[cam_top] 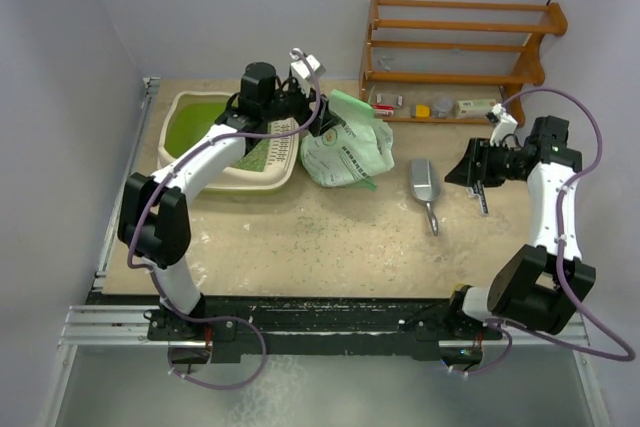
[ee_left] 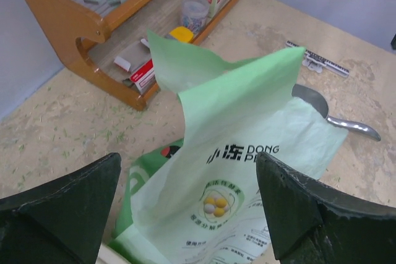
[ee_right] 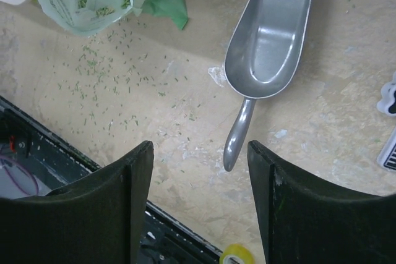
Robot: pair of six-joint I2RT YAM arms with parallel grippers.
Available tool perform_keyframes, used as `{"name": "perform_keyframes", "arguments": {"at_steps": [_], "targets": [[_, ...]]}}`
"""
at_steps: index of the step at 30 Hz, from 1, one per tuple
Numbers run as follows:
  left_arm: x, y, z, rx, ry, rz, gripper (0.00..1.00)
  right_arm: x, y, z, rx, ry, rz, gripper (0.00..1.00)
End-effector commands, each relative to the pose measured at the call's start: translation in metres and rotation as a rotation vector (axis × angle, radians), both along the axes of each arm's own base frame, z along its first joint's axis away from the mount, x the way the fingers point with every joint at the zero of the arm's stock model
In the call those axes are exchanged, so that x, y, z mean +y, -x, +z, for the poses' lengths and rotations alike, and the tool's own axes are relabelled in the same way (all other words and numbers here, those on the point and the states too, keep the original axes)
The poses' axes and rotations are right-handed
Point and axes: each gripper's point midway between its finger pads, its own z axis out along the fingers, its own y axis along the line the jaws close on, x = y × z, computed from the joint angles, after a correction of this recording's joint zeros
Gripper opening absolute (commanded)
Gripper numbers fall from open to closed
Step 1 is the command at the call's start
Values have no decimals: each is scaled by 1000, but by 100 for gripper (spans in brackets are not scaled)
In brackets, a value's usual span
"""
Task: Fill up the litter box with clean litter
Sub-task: Place the spatula at the center of the board, then adjust the cat litter bag at the center of the board.
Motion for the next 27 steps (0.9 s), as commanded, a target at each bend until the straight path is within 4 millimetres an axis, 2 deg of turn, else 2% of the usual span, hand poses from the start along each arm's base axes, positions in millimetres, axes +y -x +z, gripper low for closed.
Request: {"name": "perform_keyframes", "arguments": {"at_steps": [1, 4, 8, 11, 14, 17, 18, 22, 27], "targets": [[-18, -7, 47, -92, 112, -86, 87, 10, -2, -2, 44, -20, 30, 63], [-25, -9, 40, -61, 121, -115, 87, 16, -7, -3, 49, -24, 52, 63], [-30, -8, 32, -29, 117, -153, 84, 29, -16, 6, 18, -38, 88, 64], [-31, -4, 22, -1, 89, -176, 76, 40, -22, 8, -1, -56, 118, 65], [-31, 0, 14, 22, 72, -198, 52, 52, -27, 0, -1, -63, 152, 65], [-33, 2, 15, 40, 76, -217, 10, 59, -31, -12, 16, -65, 190, 65], [-31, 1, 17, 39, 73, -211, 4, 61, -33, -15, 20, -69, 201, 65], [-19, -8, 30, 17, 66, -152, 3, 67, -42, -25, 25, -97, 238, 65], [8, -16, 29, 26, 37, -77, 3, 74, -57, -27, -37, -107, 284, 64]]}}
